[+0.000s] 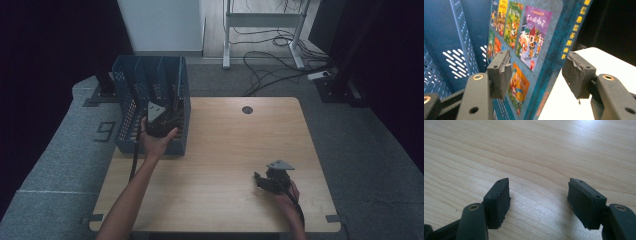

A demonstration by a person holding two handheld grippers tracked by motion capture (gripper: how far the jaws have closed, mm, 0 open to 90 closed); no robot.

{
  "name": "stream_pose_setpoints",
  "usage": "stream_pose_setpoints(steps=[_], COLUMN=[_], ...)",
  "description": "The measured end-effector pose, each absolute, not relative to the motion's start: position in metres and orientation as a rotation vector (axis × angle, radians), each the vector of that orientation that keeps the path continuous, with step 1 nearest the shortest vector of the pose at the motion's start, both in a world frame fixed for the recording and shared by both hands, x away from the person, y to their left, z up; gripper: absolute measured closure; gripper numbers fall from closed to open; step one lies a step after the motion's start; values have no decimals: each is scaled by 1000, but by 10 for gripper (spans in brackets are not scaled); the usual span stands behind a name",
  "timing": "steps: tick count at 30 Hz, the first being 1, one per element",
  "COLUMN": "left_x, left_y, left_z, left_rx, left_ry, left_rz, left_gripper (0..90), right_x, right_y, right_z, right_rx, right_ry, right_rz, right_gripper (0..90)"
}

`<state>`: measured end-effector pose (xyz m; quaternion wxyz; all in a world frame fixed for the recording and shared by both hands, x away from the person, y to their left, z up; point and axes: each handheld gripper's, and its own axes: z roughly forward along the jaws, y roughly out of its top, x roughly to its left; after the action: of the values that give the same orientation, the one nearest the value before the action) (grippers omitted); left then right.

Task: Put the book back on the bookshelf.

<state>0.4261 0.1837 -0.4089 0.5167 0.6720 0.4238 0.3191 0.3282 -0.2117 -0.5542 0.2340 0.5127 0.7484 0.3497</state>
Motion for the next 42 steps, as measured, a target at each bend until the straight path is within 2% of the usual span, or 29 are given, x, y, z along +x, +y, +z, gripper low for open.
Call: stream_pose_setpoints(steps=[17, 32, 42], left_x=[380, 342, 321], left_y=[204, 206, 212], left_z=[-419, -456, -489], left_rx=[1618, 1689, 1767], left_ry=[952, 928, 937], left_rz=[676, 516, 463], left_gripper=[399, 387, 381], right_x=[328, 328, 328], right_y=[-211, -212, -211], right_z=[-554, -554, -554], right_rx=[1415, 1412, 1412], right_ry=[2053, 2055, 2055], right_rz=[961, 960, 960], right_gripper=[332, 332, 332])
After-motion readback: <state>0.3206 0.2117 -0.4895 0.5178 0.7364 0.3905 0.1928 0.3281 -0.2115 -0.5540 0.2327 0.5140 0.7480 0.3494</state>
